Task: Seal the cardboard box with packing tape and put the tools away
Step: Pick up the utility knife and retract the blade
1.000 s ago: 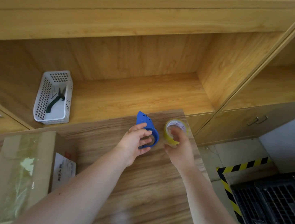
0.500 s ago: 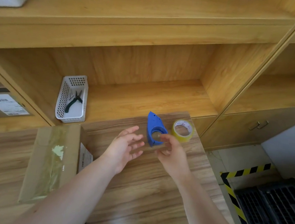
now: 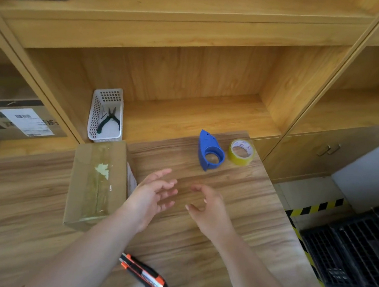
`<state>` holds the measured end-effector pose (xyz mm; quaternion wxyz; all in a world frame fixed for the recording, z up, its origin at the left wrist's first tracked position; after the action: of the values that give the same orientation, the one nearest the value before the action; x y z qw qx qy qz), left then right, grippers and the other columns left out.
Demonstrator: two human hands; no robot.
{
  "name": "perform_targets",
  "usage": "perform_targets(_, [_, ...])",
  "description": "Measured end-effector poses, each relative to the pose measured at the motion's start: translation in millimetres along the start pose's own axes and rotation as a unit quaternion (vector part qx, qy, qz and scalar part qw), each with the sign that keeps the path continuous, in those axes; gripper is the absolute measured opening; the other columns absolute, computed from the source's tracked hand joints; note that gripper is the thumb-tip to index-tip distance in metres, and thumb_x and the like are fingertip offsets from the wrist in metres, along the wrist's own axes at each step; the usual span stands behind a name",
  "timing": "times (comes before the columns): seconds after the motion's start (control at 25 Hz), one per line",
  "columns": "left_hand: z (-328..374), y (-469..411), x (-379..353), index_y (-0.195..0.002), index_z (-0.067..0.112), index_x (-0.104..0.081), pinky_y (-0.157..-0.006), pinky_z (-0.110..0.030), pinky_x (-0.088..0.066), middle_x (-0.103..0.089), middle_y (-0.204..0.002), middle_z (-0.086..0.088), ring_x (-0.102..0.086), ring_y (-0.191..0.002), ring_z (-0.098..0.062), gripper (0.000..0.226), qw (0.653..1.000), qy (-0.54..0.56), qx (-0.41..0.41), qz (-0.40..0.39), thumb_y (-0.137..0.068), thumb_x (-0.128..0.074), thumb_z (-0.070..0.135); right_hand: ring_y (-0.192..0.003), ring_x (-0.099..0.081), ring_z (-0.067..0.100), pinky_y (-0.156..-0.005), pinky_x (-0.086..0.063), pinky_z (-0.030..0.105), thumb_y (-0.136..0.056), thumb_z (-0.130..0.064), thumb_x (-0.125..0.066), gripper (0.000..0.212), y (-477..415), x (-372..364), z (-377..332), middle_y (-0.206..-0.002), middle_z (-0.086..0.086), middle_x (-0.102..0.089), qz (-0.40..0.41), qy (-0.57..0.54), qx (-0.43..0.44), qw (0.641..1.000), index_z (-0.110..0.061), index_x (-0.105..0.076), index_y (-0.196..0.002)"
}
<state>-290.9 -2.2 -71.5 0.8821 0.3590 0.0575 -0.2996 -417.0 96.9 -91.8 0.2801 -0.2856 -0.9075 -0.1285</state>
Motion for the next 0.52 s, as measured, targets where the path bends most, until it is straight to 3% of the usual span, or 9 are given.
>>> perform_targets(0.52, [-44, 58, 69, -0.125, 0.022, -0.057, -0.083, -0.039, -0.05, -0.067, -0.12, -0.008, -0.063, -0.101, -0.023, 0.042, 0.998, -0.044, 0.016, -0.032, -0.09, -0.05, 0.001, -0.119, -0.047, 0.009, -0.1, -0.043, 0.03, -0.08, -0.018, -0.07, 0.039, 76, -74, -2, -0.113, -0.017, -0.06, -0.037, -0.01, -0.051, 0.998, -0.031, -0.06, -0.116])
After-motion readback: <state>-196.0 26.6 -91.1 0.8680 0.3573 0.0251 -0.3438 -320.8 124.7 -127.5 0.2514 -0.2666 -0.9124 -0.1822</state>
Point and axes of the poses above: each hand's wrist, its own y-axis away from the middle knuckle, its own x-axis out of the back of the hand, z = x × y, the point moved 7 cm from there along -y, towards the middle knuckle
